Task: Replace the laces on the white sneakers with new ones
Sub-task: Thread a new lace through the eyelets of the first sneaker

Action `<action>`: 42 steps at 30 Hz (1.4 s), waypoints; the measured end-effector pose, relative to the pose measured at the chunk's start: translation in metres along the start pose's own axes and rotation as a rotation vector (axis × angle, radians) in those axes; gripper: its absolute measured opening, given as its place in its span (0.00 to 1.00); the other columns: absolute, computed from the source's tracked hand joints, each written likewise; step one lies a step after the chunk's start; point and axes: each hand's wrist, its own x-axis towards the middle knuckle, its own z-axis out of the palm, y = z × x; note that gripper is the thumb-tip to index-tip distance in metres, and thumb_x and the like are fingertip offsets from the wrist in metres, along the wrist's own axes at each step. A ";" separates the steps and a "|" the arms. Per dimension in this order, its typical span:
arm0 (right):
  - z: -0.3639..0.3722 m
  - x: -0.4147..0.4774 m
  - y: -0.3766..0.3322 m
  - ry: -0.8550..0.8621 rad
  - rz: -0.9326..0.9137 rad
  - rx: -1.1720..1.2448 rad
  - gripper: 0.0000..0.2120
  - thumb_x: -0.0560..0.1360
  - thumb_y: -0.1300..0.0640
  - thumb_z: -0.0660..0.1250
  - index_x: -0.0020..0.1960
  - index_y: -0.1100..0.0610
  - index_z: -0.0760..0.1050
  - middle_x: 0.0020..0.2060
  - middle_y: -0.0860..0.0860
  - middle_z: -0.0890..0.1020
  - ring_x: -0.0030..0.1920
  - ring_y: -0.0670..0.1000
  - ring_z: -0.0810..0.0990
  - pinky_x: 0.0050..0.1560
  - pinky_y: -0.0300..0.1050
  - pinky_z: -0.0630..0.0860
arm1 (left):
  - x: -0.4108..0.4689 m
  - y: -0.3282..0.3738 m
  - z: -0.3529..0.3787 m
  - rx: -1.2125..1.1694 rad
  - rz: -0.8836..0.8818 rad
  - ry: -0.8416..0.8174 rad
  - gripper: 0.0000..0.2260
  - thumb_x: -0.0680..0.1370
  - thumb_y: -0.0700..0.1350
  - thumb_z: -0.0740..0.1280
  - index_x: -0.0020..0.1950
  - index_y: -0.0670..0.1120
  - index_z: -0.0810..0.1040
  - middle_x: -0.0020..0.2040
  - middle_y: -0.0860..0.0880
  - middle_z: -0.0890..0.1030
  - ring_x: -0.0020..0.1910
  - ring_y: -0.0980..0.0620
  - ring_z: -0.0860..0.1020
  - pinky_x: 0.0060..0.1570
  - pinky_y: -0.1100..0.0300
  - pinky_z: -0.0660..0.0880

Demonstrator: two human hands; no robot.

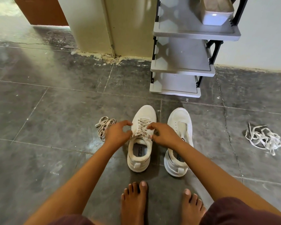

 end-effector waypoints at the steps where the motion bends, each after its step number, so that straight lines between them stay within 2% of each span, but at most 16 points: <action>1: 0.002 -0.001 -0.001 -0.023 0.019 0.028 0.16 0.74 0.57 0.67 0.61 0.53 0.74 0.56 0.51 0.80 0.55 0.53 0.78 0.56 0.45 0.73 | -0.001 0.001 0.005 0.060 0.046 -0.055 0.13 0.73 0.49 0.69 0.57 0.52 0.78 0.55 0.52 0.81 0.54 0.51 0.78 0.58 0.53 0.73; 4: 0.008 -0.002 -0.002 0.008 0.044 0.010 0.10 0.73 0.57 0.68 0.55 0.54 0.78 0.47 0.50 0.83 0.49 0.51 0.80 0.52 0.48 0.76 | -0.006 0.017 0.013 0.198 0.139 -0.058 0.13 0.73 0.53 0.69 0.54 0.50 0.76 0.50 0.52 0.82 0.49 0.50 0.79 0.50 0.52 0.76; 6: 0.010 -0.002 -0.002 0.058 0.042 0.044 0.06 0.73 0.57 0.68 0.49 0.54 0.80 0.44 0.49 0.83 0.47 0.50 0.80 0.49 0.46 0.76 | -0.004 0.016 0.012 0.231 0.134 -0.037 0.10 0.74 0.49 0.69 0.52 0.48 0.74 0.47 0.49 0.82 0.47 0.47 0.80 0.47 0.50 0.77; 9: 0.011 -0.003 0.001 0.090 0.028 0.045 0.04 0.73 0.56 0.68 0.47 0.53 0.80 0.43 0.48 0.83 0.45 0.49 0.79 0.44 0.44 0.74 | -0.001 0.016 0.005 0.214 0.161 -0.006 0.05 0.75 0.43 0.68 0.50 0.46 0.79 0.46 0.46 0.83 0.48 0.45 0.80 0.47 0.51 0.76; 11: 0.010 -0.003 0.004 0.124 0.024 -0.013 0.04 0.73 0.54 0.67 0.47 0.52 0.79 0.42 0.47 0.82 0.44 0.49 0.78 0.40 0.41 0.70 | 0.003 0.016 -0.006 0.221 0.185 0.036 0.06 0.74 0.41 0.67 0.48 0.48 0.82 0.45 0.48 0.83 0.47 0.47 0.80 0.47 0.53 0.76; 14: 0.006 -0.003 0.004 0.142 0.018 -0.060 0.03 0.74 0.53 0.66 0.47 0.51 0.76 0.40 0.44 0.78 0.41 0.48 0.76 0.40 0.40 0.68 | 0.011 0.007 -0.025 0.241 0.129 0.076 0.05 0.74 0.44 0.68 0.43 0.53 0.82 0.39 0.54 0.82 0.42 0.53 0.79 0.40 0.60 0.74; 16: 0.001 -0.003 0.006 0.081 0.027 -0.107 0.03 0.73 0.55 0.65 0.46 0.51 0.76 0.41 0.45 0.78 0.43 0.49 0.77 0.41 0.42 0.69 | 0.011 -0.005 -0.029 0.328 0.071 0.071 0.03 0.73 0.46 0.69 0.42 0.54 0.82 0.37 0.56 0.79 0.45 0.53 0.79 0.45 0.58 0.73; 19: -0.002 -0.008 0.011 -0.007 0.048 -0.248 0.05 0.72 0.57 0.64 0.46 0.52 0.77 0.43 0.49 0.80 0.48 0.52 0.76 0.43 0.44 0.70 | 0.006 -0.024 -0.020 0.347 -0.030 -0.028 0.03 0.73 0.47 0.69 0.45 0.54 0.82 0.44 0.55 0.81 0.50 0.52 0.78 0.52 0.55 0.73; 22: -0.002 -0.008 0.008 -0.093 0.043 -0.343 0.04 0.73 0.57 0.64 0.46 0.52 0.76 0.44 0.50 0.79 0.51 0.52 0.74 0.44 0.44 0.68 | 0.003 -0.030 -0.010 0.398 -0.041 -0.105 0.05 0.74 0.46 0.67 0.47 0.54 0.82 0.48 0.54 0.82 0.53 0.51 0.78 0.60 0.52 0.69; 24: 0.000 -0.006 0.006 -0.110 0.065 -0.275 0.05 0.73 0.57 0.65 0.48 0.53 0.75 0.47 0.51 0.80 0.49 0.53 0.76 0.45 0.45 0.71 | 0.005 -0.033 -0.010 0.423 -0.002 -0.116 0.08 0.75 0.46 0.67 0.52 0.54 0.80 0.52 0.55 0.81 0.56 0.50 0.77 0.62 0.51 0.65; 26: 0.002 -0.006 0.006 -0.113 0.068 -0.134 0.10 0.72 0.55 0.67 0.53 0.54 0.74 0.49 0.51 0.80 0.49 0.53 0.78 0.49 0.47 0.75 | 0.007 -0.036 -0.010 0.289 0.054 -0.130 0.12 0.74 0.47 0.69 0.57 0.53 0.78 0.57 0.55 0.80 0.59 0.51 0.76 0.64 0.51 0.67; 28: 0.007 -0.008 0.005 -0.094 0.064 -0.034 0.14 0.72 0.53 0.69 0.56 0.53 0.73 0.46 0.47 0.79 0.49 0.50 0.78 0.50 0.48 0.76 | 0.005 -0.030 -0.007 0.128 0.131 -0.150 0.10 0.74 0.47 0.70 0.55 0.50 0.78 0.54 0.53 0.81 0.57 0.52 0.77 0.60 0.52 0.71; 31: 0.017 -0.008 0.003 0.005 0.051 -0.034 0.11 0.72 0.51 0.69 0.53 0.51 0.76 0.40 0.44 0.78 0.47 0.49 0.79 0.44 0.43 0.72 | -0.001 -0.014 0.002 0.113 0.219 -0.181 0.11 0.74 0.51 0.70 0.52 0.48 0.78 0.48 0.51 0.82 0.49 0.52 0.79 0.52 0.53 0.76; 37: 0.019 -0.007 -0.002 0.112 0.048 -0.026 0.07 0.74 0.48 0.68 0.48 0.50 0.79 0.45 0.47 0.83 0.47 0.49 0.78 0.41 0.41 0.69 | 0.001 -0.009 -0.001 0.178 0.298 -0.073 0.07 0.75 0.46 0.70 0.46 0.44 0.83 0.42 0.47 0.83 0.42 0.49 0.79 0.44 0.54 0.76; 40: 0.013 -0.007 -0.003 0.109 0.085 -0.075 0.05 0.74 0.49 0.67 0.46 0.50 0.77 0.46 0.46 0.82 0.49 0.50 0.78 0.42 0.42 0.68 | 0.003 -0.014 -0.005 0.158 0.255 0.000 0.05 0.75 0.46 0.69 0.44 0.46 0.82 0.39 0.50 0.82 0.39 0.52 0.77 0.39 0.58 0.73; 42: 0.012 -0.007 -0.004 0.091 0.108 -0.125 0.04 0.74 0.50 0.67 0.46 0.50 0.77 0.47 0.47 0.82 0.50 0.51 0.78 0.46 0.45 0.69 | 0.001 -0.020 -0.002 0.139 0.168 -0.018 0.05 0.75 0.47 0.69 0.43 0.46 0.82 0.35 0.52 0.79 0.37 0.52 0.76 0.37 0.59 0.70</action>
